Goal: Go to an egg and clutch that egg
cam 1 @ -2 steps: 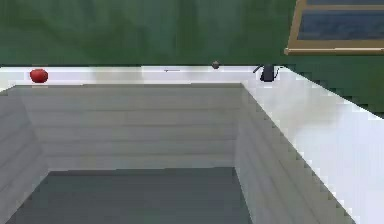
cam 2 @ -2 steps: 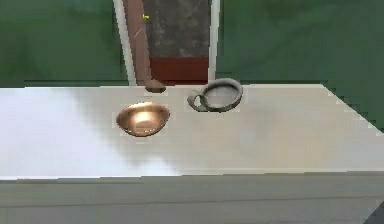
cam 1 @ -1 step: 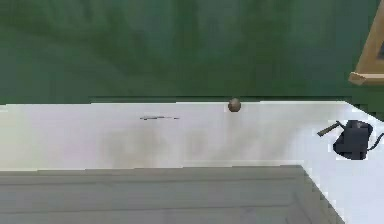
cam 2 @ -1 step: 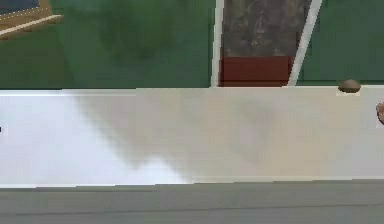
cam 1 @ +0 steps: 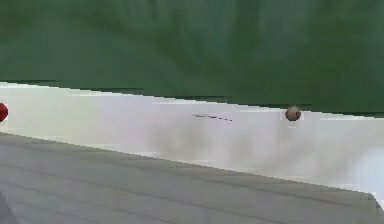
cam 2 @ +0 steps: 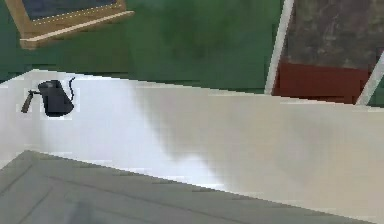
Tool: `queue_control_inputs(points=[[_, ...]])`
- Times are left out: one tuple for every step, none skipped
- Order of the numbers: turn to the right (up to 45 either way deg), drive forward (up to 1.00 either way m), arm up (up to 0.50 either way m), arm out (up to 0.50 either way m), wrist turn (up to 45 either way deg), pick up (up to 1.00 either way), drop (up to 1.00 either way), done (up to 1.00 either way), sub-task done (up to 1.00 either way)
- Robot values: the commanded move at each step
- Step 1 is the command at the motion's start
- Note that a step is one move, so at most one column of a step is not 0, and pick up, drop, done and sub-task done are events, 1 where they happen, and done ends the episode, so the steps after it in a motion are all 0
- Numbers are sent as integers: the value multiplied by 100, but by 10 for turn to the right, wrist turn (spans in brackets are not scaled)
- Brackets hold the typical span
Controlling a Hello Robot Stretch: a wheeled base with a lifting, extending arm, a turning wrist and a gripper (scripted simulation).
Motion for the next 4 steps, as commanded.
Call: queue_control_inputs(points=[[0, 10, 0, 0, 0, 0, 0, 0, 0], [-450, 0, 0, 0, 0, 0, 0, 0, 0], [-120, 0, 0, 0, 0, 0, 0, 0, 0], [-30, 0, 0, 0, 0, 0, 0, 0, 0]])
